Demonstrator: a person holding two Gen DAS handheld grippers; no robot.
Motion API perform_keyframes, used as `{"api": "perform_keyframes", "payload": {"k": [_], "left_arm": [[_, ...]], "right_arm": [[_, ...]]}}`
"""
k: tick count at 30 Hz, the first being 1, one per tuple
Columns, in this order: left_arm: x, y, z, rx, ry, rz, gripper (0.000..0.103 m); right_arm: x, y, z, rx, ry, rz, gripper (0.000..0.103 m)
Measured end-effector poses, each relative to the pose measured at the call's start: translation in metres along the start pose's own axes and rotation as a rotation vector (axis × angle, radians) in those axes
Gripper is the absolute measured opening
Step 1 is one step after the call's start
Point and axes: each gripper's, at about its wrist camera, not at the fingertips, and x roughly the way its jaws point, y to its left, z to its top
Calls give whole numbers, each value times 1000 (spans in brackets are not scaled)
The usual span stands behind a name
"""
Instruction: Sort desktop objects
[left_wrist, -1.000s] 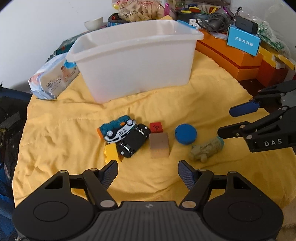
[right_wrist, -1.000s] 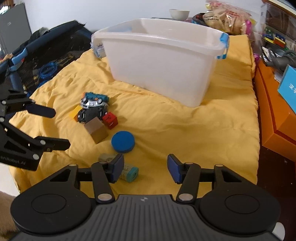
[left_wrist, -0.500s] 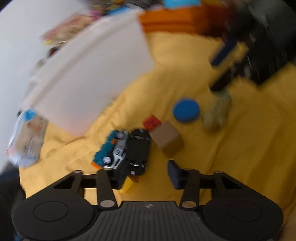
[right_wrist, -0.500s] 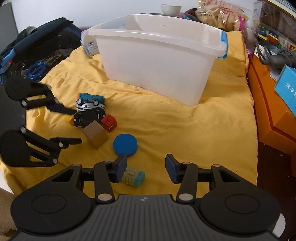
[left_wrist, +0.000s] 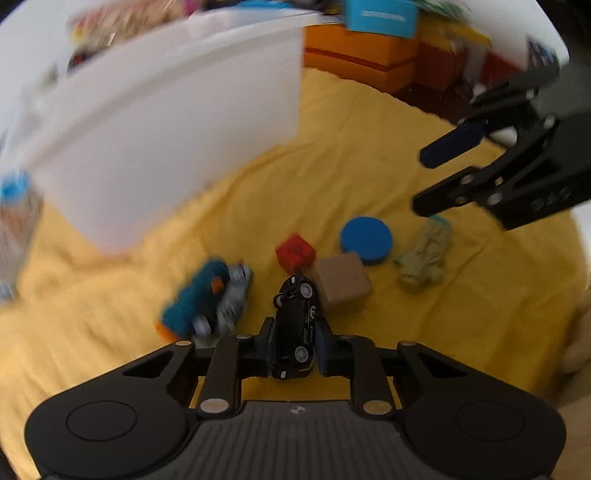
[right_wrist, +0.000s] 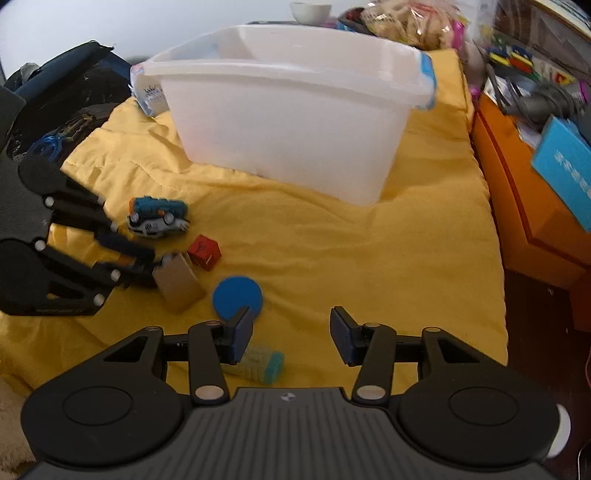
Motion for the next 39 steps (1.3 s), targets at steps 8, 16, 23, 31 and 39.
{"api": "perform_keyframes", "payload": {"k": [8, 16, 23, 31, 39], "left_arm": [[-18, 6, -37, -235, 42, -129, 24], [-20, 19, -51, -399, 13, -143, 25], [-18, 24, -54, -470, 14, -200, 25], [-17, 8, -49, -447, 46, -244, 25], [-18, -4, -48, -441, 49, -224, 25]], "right_arm": [[21, 52, 34, -373, -72, 221, 49], [56, 98, 55, -745, -84, 282, 35], [69, 112, 54, -950, -95, 247, 34], [60, 114, 52, -1067, -22, 291, 11], [67, 120, 41, -1138, -38, 244, 35]]}}
